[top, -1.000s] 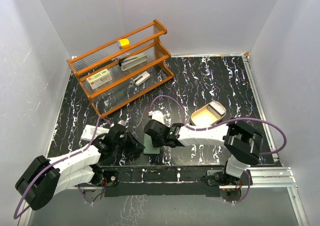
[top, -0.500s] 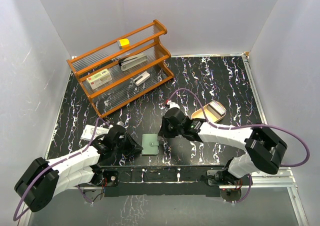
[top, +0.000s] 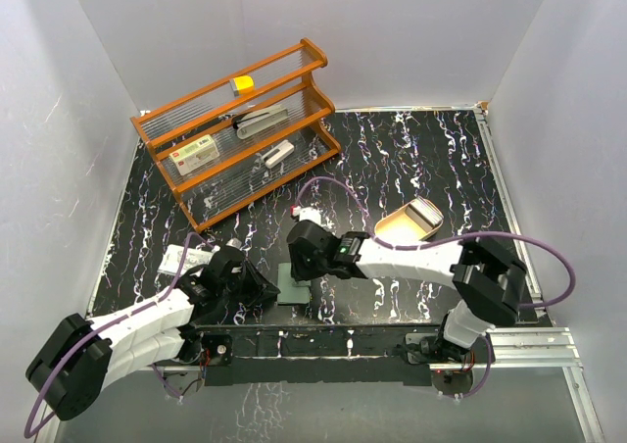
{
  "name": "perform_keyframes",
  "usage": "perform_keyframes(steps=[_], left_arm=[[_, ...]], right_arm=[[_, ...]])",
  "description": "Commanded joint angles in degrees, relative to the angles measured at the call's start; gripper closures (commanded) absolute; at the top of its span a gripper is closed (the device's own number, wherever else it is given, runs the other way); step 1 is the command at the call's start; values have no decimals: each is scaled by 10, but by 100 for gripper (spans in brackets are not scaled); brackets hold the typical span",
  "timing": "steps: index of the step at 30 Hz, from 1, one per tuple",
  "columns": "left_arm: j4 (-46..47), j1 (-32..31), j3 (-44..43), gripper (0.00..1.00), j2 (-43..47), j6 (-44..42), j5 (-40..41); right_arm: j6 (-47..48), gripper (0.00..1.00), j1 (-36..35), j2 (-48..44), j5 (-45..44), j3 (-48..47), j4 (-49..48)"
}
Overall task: Put the credit cards into the card holder
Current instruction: Open the card holder at the center of the board.
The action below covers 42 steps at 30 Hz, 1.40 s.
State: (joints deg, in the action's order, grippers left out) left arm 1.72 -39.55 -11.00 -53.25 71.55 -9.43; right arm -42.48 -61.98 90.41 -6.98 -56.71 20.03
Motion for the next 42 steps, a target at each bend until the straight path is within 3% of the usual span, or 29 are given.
perform_keyframes(steps=[1,7,22,28,36,42], left_arm=[[0,0,8,100,3,4,-1],[3,-1,9,100,-1,3,-2],[13,-1,7,100,-12,4,-5],[3,0,8,100,0,5,-2],[-8,-1,10,100,4,3,0],[-28,-1,10,100,7,-2,6]], right_arm=[[10,73,-19,38,-61,-52,37],[11,73,-29,69,-54,-56,32],[17,59,-75,146,-132,-98,99],[9,70,-82,178,-213,-106,154],[18,99,-82,157,-253,-91,146],[25,100,-82,124,-242,-69,108]])
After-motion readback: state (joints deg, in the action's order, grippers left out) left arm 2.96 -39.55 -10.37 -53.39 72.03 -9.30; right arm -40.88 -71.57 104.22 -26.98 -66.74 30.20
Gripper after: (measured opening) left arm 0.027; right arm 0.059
